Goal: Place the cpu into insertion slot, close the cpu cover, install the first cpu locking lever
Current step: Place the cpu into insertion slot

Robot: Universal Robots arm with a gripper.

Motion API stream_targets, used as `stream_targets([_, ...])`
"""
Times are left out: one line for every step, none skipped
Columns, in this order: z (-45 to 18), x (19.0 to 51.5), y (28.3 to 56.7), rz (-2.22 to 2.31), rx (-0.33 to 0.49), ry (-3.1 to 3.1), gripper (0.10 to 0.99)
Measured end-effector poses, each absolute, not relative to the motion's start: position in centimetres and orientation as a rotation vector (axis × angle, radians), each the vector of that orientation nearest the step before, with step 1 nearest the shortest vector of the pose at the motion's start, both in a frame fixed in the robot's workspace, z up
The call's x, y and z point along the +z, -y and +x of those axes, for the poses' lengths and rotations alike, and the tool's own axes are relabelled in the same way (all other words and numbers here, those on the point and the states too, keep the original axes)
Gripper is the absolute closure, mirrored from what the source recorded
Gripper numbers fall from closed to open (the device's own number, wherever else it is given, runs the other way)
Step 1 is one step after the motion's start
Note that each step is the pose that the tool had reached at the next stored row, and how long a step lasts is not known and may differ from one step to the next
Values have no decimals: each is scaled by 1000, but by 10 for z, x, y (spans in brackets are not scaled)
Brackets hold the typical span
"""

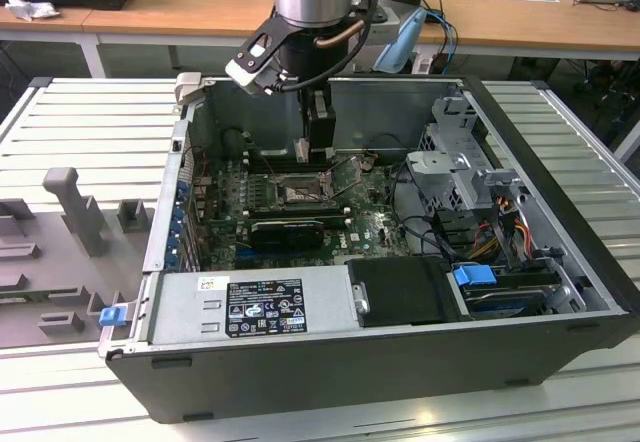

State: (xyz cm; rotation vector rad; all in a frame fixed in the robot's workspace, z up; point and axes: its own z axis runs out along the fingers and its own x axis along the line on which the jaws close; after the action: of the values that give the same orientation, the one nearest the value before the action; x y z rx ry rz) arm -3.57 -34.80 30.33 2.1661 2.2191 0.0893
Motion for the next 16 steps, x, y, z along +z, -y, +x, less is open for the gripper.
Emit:
stream_targets([-36, 301, 348, 2178, 89, -2207, 561])
stream_targets([-36, 300, 348, 2184, 89, -2201, 561])
stream_targets([-36, 297, 348, 2186, 88, -2199, 561])
stream_targets([-36, 295, 348, 2186, 88, -2198, 561])
stream_targets([-36, 293, 348, 2186, 88, -2198, 561])
stream_targets([-36, 291, 348, 2186, 89, -2198, 561])
stream_targets([-36, 291, 348, 2186, 88, -2198, 561])
stream_targets([-36, 290, 348, 2185, 88, -2199, 561])
stream_targets([-36, 290, 348, 2180, 89, -2204, 561])
stream_targets([-36, 289, 348, 2173, 89, -2212, 561])
stream_targets([-36, 287, 348, 2163, 90, -2223, 561])
stream_targets([-37, 285, 348, 2152, 92, -2235, 561])
stream_targets([-37, 283, 347, 2149, 92, -2238, 561])
stream_targets([-37, 282, 346, 2148, 92, -2239, 561])
stream_targets([-37, 279, 346, 2148, 93, -2239, 561])
stream_targets([-38, 276, 344, 2148, 92, -2240, 561])
